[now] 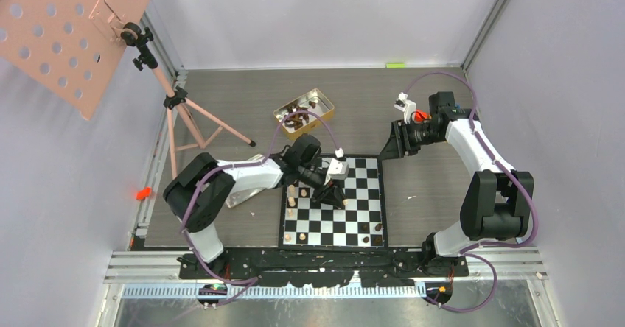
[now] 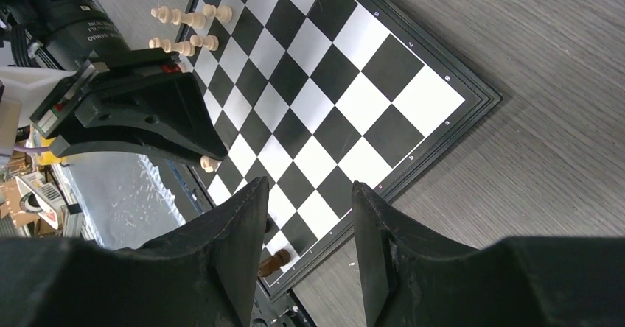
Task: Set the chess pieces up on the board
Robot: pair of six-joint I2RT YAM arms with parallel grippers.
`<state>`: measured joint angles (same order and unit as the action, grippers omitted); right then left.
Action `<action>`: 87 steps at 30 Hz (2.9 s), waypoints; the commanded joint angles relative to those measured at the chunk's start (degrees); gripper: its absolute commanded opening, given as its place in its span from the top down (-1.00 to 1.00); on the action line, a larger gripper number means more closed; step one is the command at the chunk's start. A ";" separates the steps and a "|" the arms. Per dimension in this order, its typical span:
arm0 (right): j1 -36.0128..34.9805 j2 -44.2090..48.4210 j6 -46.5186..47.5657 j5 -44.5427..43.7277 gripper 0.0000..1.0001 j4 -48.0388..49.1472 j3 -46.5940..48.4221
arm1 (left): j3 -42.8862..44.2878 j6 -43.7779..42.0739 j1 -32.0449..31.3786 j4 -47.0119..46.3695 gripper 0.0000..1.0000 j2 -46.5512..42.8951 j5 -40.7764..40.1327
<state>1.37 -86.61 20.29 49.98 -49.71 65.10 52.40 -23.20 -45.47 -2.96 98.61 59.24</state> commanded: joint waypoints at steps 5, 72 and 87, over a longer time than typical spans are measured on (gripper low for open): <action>0.39 1.41 1.08 -0.23 -0.03 1.02 -0.23 | -0.49 0.01 -1.72 -10.72 0.84 3.36 1.55; -44.56 -0.37 9.73 -28.08 -0.22 3.46 -3.95 | 18.62 2.85 37.25 49.13 -0.26 -23.75 -23.82; -49.09 -4.66 10.34 -30.25 0.07 4.50 -3.61 | 18.87 2.55 38.61 49.43 -0.28 -23.96 -23.56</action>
<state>-46.96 -90.43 29.89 20.62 -46.57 60.01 69.65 -21.02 -7.40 46.09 76.47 34.52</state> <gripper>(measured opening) 0.491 0.639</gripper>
